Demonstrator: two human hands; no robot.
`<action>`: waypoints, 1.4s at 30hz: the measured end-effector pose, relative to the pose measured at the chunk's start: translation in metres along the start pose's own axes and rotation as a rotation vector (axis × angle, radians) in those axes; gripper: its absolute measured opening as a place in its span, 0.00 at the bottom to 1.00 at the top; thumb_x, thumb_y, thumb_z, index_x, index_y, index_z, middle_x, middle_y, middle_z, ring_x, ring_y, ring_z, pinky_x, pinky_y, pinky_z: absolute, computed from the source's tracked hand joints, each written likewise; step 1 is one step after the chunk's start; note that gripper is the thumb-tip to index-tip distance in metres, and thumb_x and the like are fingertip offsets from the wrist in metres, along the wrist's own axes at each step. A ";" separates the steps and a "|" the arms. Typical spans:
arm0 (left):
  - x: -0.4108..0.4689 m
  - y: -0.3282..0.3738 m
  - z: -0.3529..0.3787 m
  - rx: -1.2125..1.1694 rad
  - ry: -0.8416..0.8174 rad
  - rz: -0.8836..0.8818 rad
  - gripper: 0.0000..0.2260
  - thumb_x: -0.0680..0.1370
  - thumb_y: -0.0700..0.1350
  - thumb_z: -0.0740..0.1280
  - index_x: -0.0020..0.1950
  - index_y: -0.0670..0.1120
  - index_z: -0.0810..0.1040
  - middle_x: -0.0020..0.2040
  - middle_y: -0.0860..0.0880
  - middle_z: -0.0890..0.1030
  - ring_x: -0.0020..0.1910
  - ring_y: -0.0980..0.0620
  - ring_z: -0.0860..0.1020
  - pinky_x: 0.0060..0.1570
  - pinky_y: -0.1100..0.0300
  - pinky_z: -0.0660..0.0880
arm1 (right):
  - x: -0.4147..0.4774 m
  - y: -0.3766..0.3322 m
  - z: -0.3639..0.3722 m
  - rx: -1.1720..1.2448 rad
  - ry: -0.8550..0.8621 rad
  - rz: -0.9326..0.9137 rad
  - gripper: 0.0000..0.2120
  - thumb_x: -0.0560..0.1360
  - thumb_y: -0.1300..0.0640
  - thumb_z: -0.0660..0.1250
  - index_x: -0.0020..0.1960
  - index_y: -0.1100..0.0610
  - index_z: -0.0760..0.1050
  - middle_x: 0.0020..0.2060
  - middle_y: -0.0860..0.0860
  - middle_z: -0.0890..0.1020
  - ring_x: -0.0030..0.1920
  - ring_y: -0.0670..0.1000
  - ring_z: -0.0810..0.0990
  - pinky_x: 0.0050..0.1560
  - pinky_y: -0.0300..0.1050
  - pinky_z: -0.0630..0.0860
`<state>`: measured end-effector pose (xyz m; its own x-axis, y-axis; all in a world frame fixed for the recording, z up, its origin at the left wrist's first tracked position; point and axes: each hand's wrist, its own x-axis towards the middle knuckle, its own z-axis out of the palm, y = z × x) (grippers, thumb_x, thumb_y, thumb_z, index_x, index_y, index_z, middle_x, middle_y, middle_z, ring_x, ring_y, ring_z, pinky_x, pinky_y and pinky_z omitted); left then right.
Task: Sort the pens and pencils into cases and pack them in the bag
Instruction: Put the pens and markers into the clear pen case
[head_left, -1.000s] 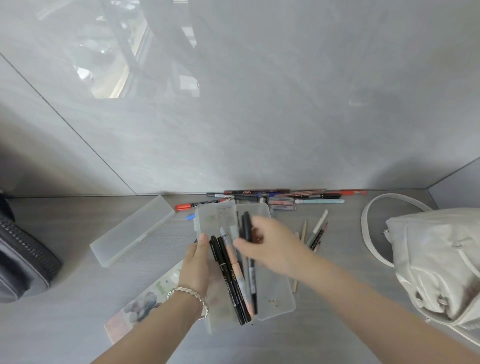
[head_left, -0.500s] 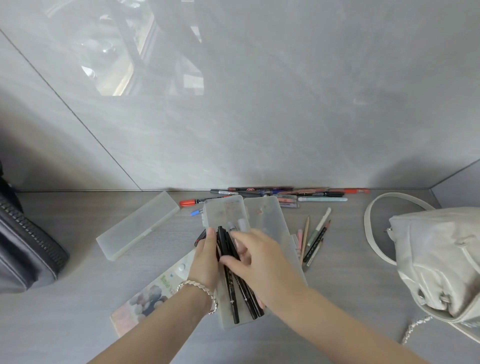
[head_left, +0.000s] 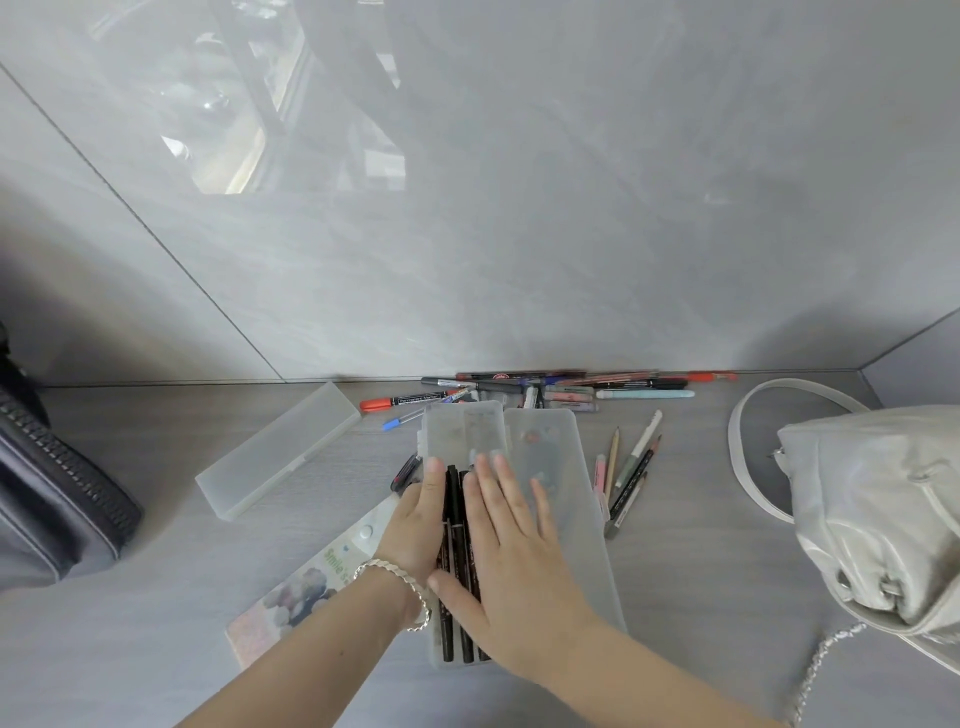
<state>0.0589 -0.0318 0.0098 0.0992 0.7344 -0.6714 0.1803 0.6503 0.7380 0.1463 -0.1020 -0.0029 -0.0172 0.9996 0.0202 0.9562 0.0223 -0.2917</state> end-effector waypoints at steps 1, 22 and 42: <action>0.002 -0.001 -0.002 0.007 -0.004 -0.006 0.25 0.78 0.61 0.53 0.65 0.46 0.72 0.47 0.57 0.75 0.53 0.54 0.73 0.57 0.60 0.65 | 0.000 0.004 -0.004 0.104 0.014 -0.027 0.34 0.77 0.37 0.41 0.71 0.61 0.57 0.73 0.56 0.60 0.75 0.51 0.48 0.70 0.53 0.46; 0.000 0.016 -0.004 -0.322 -0.320 0.010 0.32 0.74 0.66 0.52 0.61 0.44 0.77 0.57 0.43 0.82 0.54 0.45 0.80 0.53 0.53 0.77 | -0.001 0.017 -0.045 0.946 -0.181 0.187 0.22 0.76 0.50 0.63 0.61 0.28 0.61 0.69 0.36 0.58 0.69 0.30 0.54 0.70 0.31 0.53; -0.008 0.010 0.002 -0.169 -0.138 -0.007 0.39 0.62 0.67 0.70 0.64 0.45 0.67 0.60 0.43 0.77 0.57 0.44 0.78 0.58 0.45 0.75 | -0.007 0.002 -0.041 0.698 -0.016 0.254 0.19 0.70 0.46 0.68 0.59 0.36 0.67 0.47 0.41 0.75 0.51 0.41 0.74 0.50 0.35 0.72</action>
<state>0.0616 -0.0312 0.0228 0.2333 0.7041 -0.6707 0.0163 0.6868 0.7267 0.1600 -0.1093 0.0357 0.1708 0.9751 -0.1414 0.5235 -0.2114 -0.8254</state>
